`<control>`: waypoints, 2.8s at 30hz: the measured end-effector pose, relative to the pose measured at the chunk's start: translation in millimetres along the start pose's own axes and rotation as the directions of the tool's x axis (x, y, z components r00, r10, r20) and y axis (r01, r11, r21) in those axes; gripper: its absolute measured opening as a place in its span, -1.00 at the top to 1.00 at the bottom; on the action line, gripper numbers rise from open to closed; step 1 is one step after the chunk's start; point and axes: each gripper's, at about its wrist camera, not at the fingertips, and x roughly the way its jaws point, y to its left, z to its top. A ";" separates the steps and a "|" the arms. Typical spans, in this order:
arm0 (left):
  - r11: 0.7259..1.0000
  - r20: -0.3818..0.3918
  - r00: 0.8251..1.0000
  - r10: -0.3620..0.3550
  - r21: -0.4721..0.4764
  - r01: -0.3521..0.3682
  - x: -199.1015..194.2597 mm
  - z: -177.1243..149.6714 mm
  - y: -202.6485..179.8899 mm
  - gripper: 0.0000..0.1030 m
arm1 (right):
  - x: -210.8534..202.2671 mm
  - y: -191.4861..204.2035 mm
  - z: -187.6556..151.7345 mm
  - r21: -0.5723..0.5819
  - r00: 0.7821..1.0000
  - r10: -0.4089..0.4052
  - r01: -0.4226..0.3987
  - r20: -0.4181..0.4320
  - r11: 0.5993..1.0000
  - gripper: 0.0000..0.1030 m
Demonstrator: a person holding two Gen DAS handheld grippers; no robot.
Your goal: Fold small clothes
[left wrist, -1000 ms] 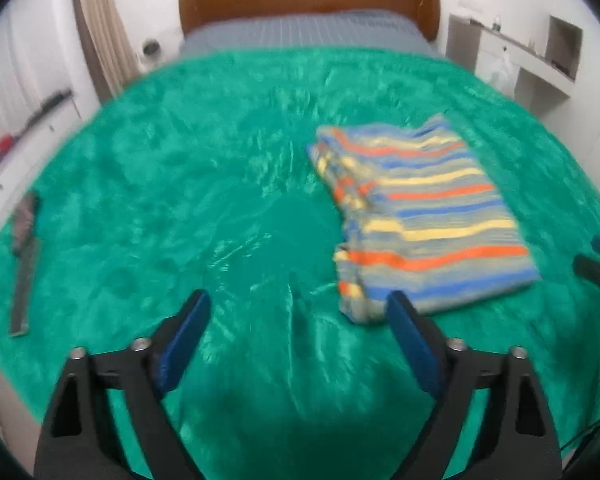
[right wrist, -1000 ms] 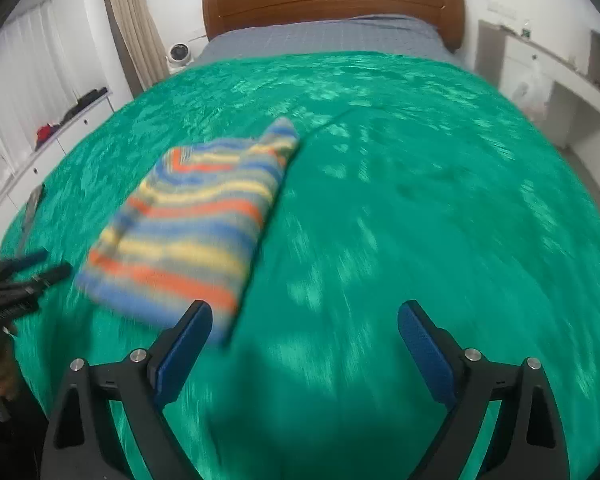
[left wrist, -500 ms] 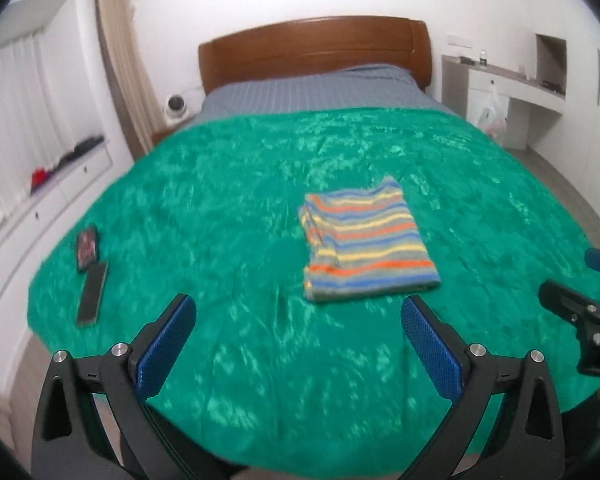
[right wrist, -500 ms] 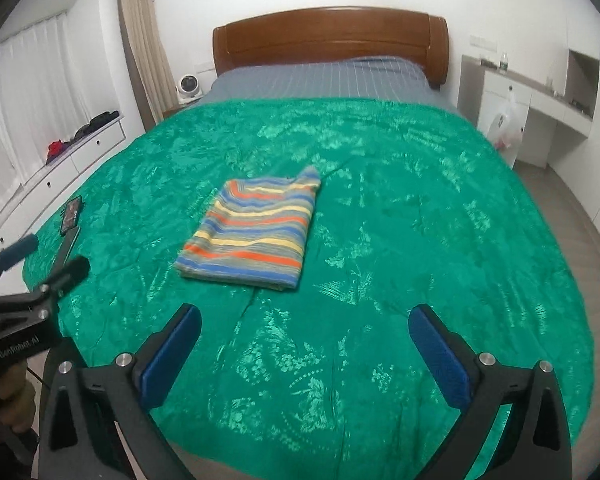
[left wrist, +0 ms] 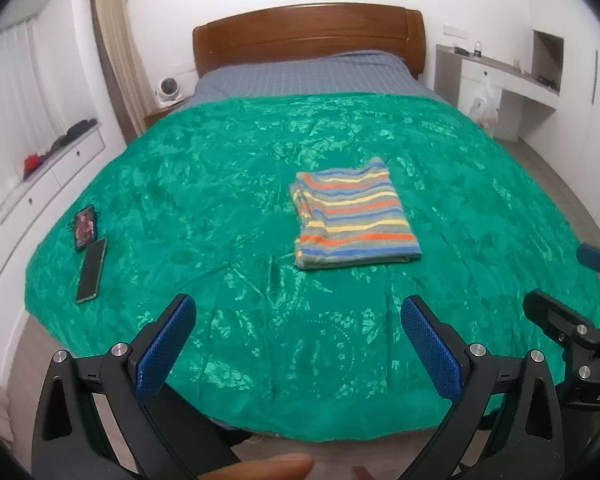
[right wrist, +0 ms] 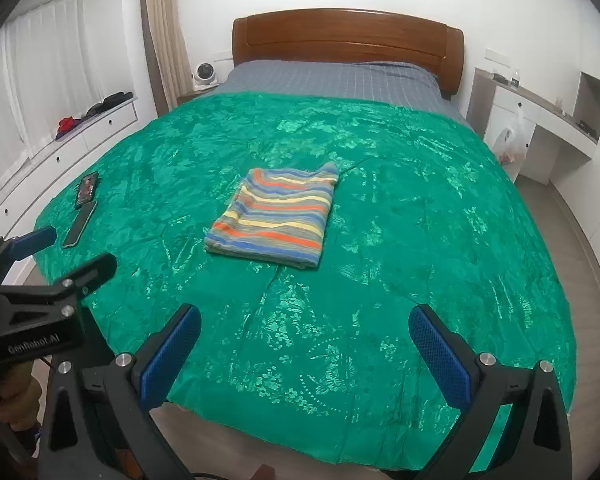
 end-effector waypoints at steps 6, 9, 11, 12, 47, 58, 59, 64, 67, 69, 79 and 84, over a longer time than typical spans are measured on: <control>1.000 0.003 1.000 0.017 0.011 -0.017 -2.9 -1.2 -3.1 -0.99 | -6.0 3.8 0.5 -0.024 1.000 -0.006 0.006 -0.007 1.000 -0.99; 1.000 -0.001 1.000 0.014 0.006 -0.014 -3.5 -0.1 -2.6 -0.99 | -8.9 4.8 1.8 -0.038 1.000 0.000 0.000 -0.007 0.999 -0.99; 1.000 -0.002 1.000 0.014 0.008 -0.014 -3.5 0.9 -2.6 -0.99 | -11.0 6.1 2.7 -0.046 1.000 0.004 -0.004 -0.006 0.999 -0.99; 1.000 -0.001 1.000 0.016 0.008 -0.016 -3.5 0.4 -2.5 -0.99 | -12.3 6.8 3.2 -0.048 1.000 0.005 -0.005 -0.004 0.999 -0.99; 0.999 -0.020 0.999 0.027 0.041 -0.026 -6.8 -0.4 -7.3 -0.99 | -22.7 13.6 3.3 -0.064 1.000 0.001 -0.001 -0.002 0.998 -0.99; 0.999 -0.030 1.000 0.006 0.035 -0.005 -7.0 -0.3 -3.1 -0.99 | -22.7 15.5 4.8 -0.060 1.000 0.006 -0.007 -0.007 0.998 -0.99; 0.999 -0.030 1.000 0.003 0.033 -0.002 -8.1 -0.2 -2.9 -0.99 | -22.8 15.5 5.0 -0.060 1.000 0.006 -0.007 -0.006 0.998 -0.99; 1.000 -0.021 1.000 -0.007 0.029 0.007 -13.0 2.5 0.0 -0.99 | -26.4 17.3 6.7 -0.055 1.000 0.015 -0.014 0.004 0.998 -0.99; 1.000 -0.013 1.000 -0.009 0.025 0.009 -16.1 3.9 1.1 -0.99 | -29.3 19.1 8.3 -0.057 1.000 0.021 -0.020 0.014 0.998 -0.99; 1.000 -0.011 1.000 -0.010 0.023 0.010 -17.2 4.2 1.6 -0.99 | -30.4 20.1 8.5 -0.059 1.000 0.024 -0.023 0.017 0.998 -0.99; 1.000 -0.019 1.000 -0.007 0.016 0.007 -16.5 3.1 2.5 -0.99 | -26.9 18.3 6.3 -0.053 1.000 -0.010 0.010 0.004 0.999 -0.99; 1.000 -0.040 0.999 -0.009 0.020 0.010 -10.2 1.1 0.7 -0.99 | -26.7 10.3 3.9 -0.046 0.999 -0.051 0.051 -0.006 0.998 -0.99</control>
